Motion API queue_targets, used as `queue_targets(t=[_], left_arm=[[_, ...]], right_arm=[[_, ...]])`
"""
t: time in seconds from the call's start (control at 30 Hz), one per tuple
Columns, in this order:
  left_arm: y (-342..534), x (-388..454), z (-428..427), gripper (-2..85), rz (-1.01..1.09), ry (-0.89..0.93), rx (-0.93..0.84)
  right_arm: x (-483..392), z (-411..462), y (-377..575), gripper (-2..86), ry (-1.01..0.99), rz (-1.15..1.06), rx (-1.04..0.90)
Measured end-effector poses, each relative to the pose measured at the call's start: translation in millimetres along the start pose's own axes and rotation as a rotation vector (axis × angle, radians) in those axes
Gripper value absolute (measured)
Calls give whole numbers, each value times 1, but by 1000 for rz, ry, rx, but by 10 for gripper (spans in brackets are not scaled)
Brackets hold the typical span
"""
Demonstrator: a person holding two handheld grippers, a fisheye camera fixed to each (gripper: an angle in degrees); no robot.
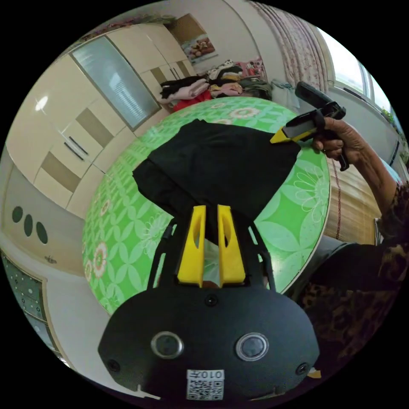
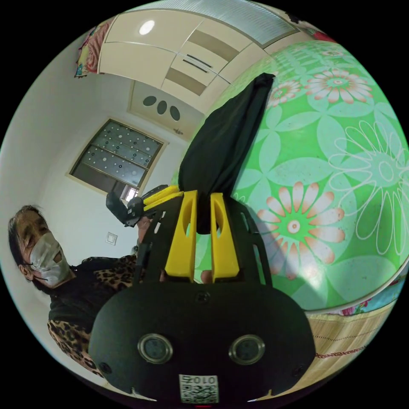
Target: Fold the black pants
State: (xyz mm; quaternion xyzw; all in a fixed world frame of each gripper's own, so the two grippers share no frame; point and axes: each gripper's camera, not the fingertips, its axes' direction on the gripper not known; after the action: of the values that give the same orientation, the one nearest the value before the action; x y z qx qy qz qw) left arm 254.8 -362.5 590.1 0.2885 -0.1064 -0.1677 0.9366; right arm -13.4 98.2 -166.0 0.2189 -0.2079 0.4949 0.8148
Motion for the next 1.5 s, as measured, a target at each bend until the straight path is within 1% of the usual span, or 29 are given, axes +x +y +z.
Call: queue_targets(t=[0.03,0.1,0.13,0.17,0.2,0.27,0.33,0.37,0.43,0.63,0.73,0.8,0.87,1.0,1.1,1.13,1.2,1.23,1.27,1.33,1.4,1.5], left_arm=[[-3,-5,5,3,0,31,-20],[-4,-14,8,3,-42,16,-19],[-3,-23,6,4,-74,13,5],[3,-40,2,7,-138,53,54],[6,-51,1,9,-180,106,76],[22,-100,7,26,-326,377,143],[28,-117,13,39,-363,450,143],[27,-119,18,47,-366,439,102],[28,-123,25,59,-397,443,76],[24,-142,44,91,-454,566,34],[23,-145,49,69,-484,472,6],[27,-152,47,48,-509,481,30],[33,-164,40,19,-530,509,92],[36,-181,41,4,-540,580,114],[43,-193,40,0,-563,658,143],[49,-199,32,-1,-570,682,177],[62,-207,20,-2,-585,687,217],[74,-210,17,-2,-607,660,217],[84,-211,24,-1,-614,648,171],[92,-206,48,-1,-619,705,74],[99,-204,53,1,-629,728,95],[101,-212,45,5,-635,747,172]], right_arm=[[0,0,0,68,-3,0,2],[0,-2,1,69,-11,-4,13],[0,-3,2,70,-23,-5,18],[1,-3,2,70,-30,-4,19],[2,-4,2,70,-43,-3,24],[2,-5,2,69,-50,-5,24],[2,-4,1,69,-44,-8,14],[2,-3,1,69,-43,-8,9],[1,-2,-1,69,-40,-12,-9],[3,-5,1,63,-61,-16,9],[2,-5,1,58,-63,-21,1],[2,-7,2,50,-53,-18,16],[3,-8,2,42,-65,-10,25],[3,-14,-1,39,-150,-4,27],[-7,-13,-5,38,-124,-15,-9],[-12,-12,-5,37,-135,-38,-28],[-17,-10,-2,37,-193,-76,-58],[-14,-6,0,38,-215,-66,-95],[-11,-2,0,38,-199,-44,-115],[0,11,3,38,-70,32,-170],[-4,8,5,40,-105,2,-132],[-8,7,6,54,-60,6,-123]])
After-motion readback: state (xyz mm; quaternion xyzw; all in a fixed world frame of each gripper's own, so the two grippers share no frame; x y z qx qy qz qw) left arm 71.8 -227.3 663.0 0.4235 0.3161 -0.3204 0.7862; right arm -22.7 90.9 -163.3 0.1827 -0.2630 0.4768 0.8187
